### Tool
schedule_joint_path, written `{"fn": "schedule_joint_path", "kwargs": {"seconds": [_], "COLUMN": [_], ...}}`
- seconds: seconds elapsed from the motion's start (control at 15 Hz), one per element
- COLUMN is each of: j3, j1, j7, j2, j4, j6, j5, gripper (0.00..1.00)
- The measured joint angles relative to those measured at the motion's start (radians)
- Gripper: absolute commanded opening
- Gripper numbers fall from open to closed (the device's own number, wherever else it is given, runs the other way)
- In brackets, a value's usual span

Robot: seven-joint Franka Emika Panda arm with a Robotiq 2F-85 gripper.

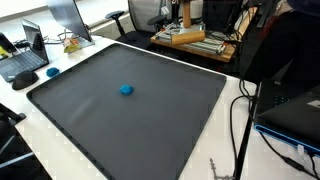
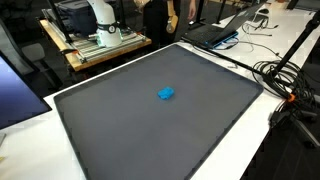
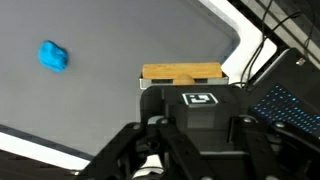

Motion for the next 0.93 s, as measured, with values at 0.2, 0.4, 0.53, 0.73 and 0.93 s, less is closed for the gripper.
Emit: {"fn": "schedule_joint_path", "kwargs": {"seconds": [0.2,0.4,0.53,0.73,0.93], "j3": [-0.019,-0.031,-0.032,-0.032,-0.041], "j1": [-0.067,-0.104,-0.099,-0.096,-0.118], "j7": [0.102,0.174,0.174,0.174,0.238], "j2": [0.007,0.018,0.022,0.026,0.061], "j4": [0.006,0.025,0.021,0.02,0.03], "j6": [0.022,0.024,0.024,0.024,0.039], "j5": [-0.063,-0.079,-0.079,-0.079,-0.079], "gripper": [0.22,0.47,0.47,0.22,0.22]}}
